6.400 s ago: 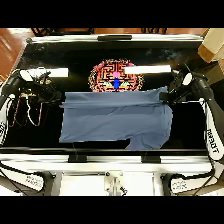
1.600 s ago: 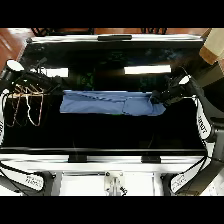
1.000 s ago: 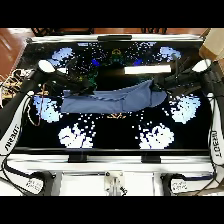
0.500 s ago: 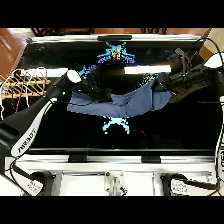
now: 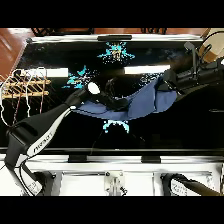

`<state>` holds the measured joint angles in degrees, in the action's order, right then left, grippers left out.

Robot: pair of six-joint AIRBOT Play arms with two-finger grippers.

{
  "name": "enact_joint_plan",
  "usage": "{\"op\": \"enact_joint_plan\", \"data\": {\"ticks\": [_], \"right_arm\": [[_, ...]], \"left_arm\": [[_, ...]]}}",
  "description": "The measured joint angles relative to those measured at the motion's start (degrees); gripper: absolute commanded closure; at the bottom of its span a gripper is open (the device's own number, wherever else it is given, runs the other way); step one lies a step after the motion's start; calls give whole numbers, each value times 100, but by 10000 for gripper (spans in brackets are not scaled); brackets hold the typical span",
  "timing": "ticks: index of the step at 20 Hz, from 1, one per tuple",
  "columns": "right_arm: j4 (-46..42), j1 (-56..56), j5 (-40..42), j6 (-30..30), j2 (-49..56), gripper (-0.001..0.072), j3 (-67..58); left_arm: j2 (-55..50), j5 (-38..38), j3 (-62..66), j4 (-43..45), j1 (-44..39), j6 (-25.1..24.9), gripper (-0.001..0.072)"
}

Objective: Fold the shirts.

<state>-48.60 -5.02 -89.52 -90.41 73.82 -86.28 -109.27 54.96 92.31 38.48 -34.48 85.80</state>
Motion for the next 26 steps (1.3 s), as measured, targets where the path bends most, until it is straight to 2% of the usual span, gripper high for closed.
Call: {"op": "enact_joint_plan", "data": {"ticks": [3,6,11,14,15,16,17,20,22,24,26], "right_arm": [[-101,170,146,-118,-55,651,0],[-264,664,708,-199,68,651,0],[26,2024,2194,-240,872,650,0],[627,2796,3239,-192,1690,644,0],[911,2999,3534,-149,1974,506,0],[1217,3182,3801,-111,2262,210,-2],[1582,3340,4024,-37,2542,137,-2],[2621,3504,4312,483,3073,137,-7],[2837,3327,4159,693,3136,137,-7],[2472,2959,3720,629,3003,137,-7],[1508,2507,3075,273,2754,116,-9]], "left_arm": [[-15,-92,-4,-74,46,-94,679],[354,149,-4,251,535,-140,679],[1631,1141,-4,1537,1943,-162,678],[2485,1574,-2,1991,2865,-173,678],[2721,1663,-2,2070,3134,-175,678],[2933,1744,-2,2164,3359,-175,678],[3130,1836,-2,2192,3558,-175,678],[3499,2068,0,2286,3915,-205,678],[3611,2175,-7,2304,4002,-243,678],[3659,2229,-22,2315,4059,-291,678],[3694,2262,-44,2339,4094,-348,678]]}}
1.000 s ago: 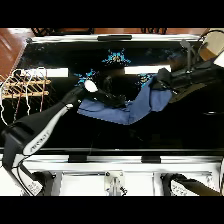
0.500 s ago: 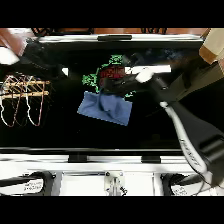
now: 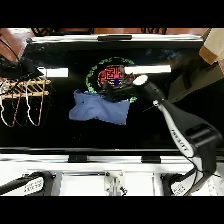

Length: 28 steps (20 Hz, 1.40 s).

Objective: Fold the shirts.

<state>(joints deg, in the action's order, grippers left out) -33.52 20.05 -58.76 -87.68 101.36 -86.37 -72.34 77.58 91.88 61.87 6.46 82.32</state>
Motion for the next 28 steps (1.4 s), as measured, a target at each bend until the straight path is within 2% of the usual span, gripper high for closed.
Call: {"op": "enact_joint_plan", "data": {"ticks": [1,2,3,5,8,13,14,16,17,23,28], "right_arm": [[-728,-247,-450,-254,-129,61,2],[-1388,-470,-892,-461,-227,45,15],[-2055,-678,-1351,-643,-299,45,70],[-2608,-898,-1829,-802,-385,45,278],[-2675,-887,-1637,-874,-361,45,614],[-2197,-544,-1051,-715,39,47,807],[-2048,-496,-1016,-686,96,105,817],[-1867,-433,-826,-597,181,567,835],[-1725,-422,-758,-501,203,650,844],[-898,-533,-619,271,114,650,374],[-671,-1241,-754,435,-24,650,-614]], "left_arm": [[7,13,-11,2,7,-20,678],[15,20,-15,2,9,-31,678],[22,24,-17,-2,15,-48,678],[24,24,-22,9,24,-63,678],[28,20,-28,9,22,-72,678],[28,11,-28,2,24,-74,677],[28,7,-28,-28,24,-74,677],[28,7,-28,-81,24,-48,677],[28,7,-28,-116,24,-7,678],[33,44,-28,-474,-7,164,678],[33,103,-28,-595,-282,343,678]]}}
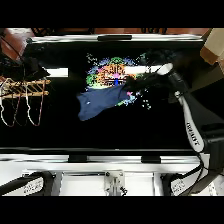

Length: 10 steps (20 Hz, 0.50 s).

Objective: Fold the shirts.

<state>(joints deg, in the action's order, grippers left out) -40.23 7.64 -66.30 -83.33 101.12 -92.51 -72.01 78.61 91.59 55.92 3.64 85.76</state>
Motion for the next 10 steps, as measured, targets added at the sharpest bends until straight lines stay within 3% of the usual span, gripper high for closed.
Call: {"op": "enact_joint_plan", "data": {"ticks": [4,10], "right_arm": [[-116,-1008,-409,-214,-155,650,-372],[-2035,-2605,-1615,-520,-511,650,-492]], "left_arm": [[0,55,0,-35,-382,66,678],[0,63,0,-42,-992,90,678]]}}
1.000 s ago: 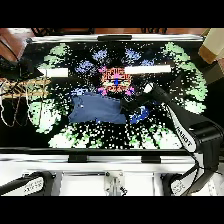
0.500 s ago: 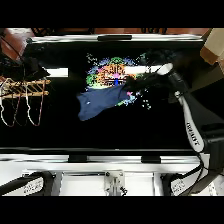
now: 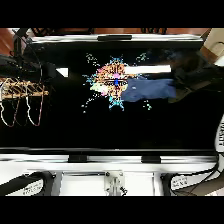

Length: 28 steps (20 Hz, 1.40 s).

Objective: Fold the shirts.

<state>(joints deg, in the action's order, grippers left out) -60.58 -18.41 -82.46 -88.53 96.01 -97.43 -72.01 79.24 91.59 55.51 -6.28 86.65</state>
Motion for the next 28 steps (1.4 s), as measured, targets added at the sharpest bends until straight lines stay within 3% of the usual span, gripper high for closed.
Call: {"op": "enact_joint_plan", "data": {"ticks": [11,16,21,22,23,24,25,28], "right_arm": [[-2074,-2483,-1287,-341,-328,650,391],[-2441,-3174,-1071,-699,-1458,650,2400],[-2199,-3401,-223,-1270,-2876,649,4789],[-2118,-3414,-81,-1357,-3091,619,5149],[-2079,-3425,74,-1458,-3294,495,5477],[-2074,-3436,197,-1513,-3458,300,5707],[-2090,-3447,278,-1526,-3602,197,5873],[-2288,-3447,308,-1255,-3923,198,5862]], "left_arm": [[0,-315,0,0,-328,13,678],[0,-323,0,-2,-334,9,678],[-2,-337,0,-2,-334,-28,677],[-7,-341,0,0,-337,-31,677],[-7,-343,0,-2,-337,-33,678],[-4,-348,0,-2,-337,-37,678],[-7,-352,0,-2,-337,-42,678],[-20,-356,0,-2,-337,-118,678]]}}
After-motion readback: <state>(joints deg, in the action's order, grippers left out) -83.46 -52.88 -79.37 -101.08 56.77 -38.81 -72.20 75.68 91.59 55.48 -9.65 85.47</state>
